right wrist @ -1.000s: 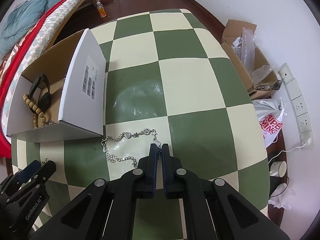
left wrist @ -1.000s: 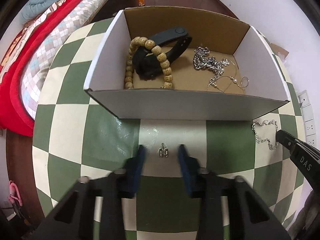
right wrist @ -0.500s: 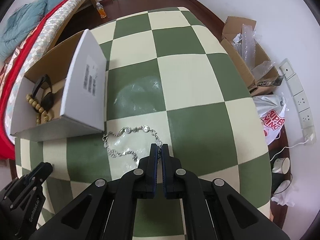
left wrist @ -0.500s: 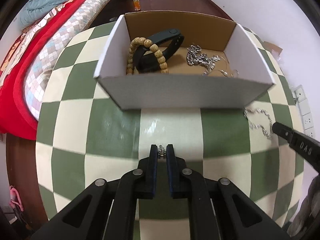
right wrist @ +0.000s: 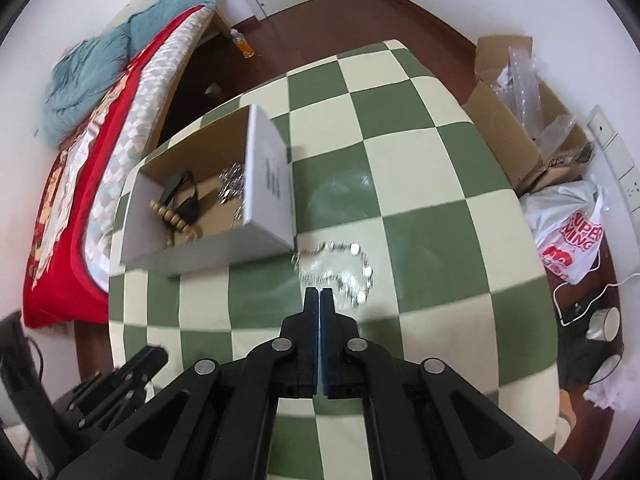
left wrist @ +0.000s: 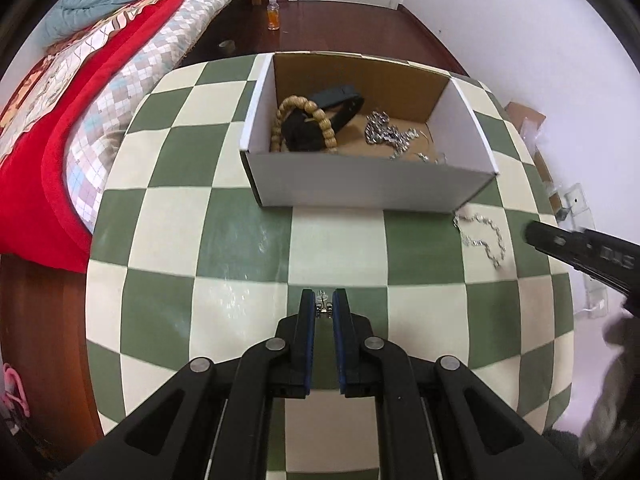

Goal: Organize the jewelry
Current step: 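Carry both pieces into the white box and open both tools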

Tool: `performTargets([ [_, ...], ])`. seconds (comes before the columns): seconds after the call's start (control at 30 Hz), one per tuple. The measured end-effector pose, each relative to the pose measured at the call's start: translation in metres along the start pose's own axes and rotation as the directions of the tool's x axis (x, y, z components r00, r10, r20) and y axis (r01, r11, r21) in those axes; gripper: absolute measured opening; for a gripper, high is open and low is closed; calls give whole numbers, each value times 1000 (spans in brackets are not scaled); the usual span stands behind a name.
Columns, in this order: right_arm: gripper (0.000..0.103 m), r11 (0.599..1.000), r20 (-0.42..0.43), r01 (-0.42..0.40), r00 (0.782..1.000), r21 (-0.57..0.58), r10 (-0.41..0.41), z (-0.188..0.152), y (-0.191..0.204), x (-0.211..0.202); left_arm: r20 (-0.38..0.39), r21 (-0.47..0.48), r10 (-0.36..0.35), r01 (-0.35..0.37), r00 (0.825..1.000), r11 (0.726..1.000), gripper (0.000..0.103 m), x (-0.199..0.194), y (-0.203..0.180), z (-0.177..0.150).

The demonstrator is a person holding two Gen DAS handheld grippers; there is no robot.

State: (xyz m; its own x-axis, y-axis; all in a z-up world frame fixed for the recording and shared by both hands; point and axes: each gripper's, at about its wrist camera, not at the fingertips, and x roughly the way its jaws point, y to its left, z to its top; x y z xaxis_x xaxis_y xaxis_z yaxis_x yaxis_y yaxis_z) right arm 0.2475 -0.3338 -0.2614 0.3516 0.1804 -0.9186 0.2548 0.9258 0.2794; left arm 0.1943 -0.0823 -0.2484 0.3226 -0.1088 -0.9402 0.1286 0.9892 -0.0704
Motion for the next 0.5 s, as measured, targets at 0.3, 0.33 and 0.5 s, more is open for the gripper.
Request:
performTargets([
  [0.3,33,959,-63,176,979,-221,-194,26,8,70,-1,13,53,-53,999,998,6,26,9,25],
  [0.33,17,946,-49,202,974,-254,-221,24,12,71,-3,8,55,-55,998,998,6,28,10,27],
  [0.5,1,937,-39,200,975,-285,-220,15,17,70,-11,6,49,-49,999,999,6,29,11,28],
])
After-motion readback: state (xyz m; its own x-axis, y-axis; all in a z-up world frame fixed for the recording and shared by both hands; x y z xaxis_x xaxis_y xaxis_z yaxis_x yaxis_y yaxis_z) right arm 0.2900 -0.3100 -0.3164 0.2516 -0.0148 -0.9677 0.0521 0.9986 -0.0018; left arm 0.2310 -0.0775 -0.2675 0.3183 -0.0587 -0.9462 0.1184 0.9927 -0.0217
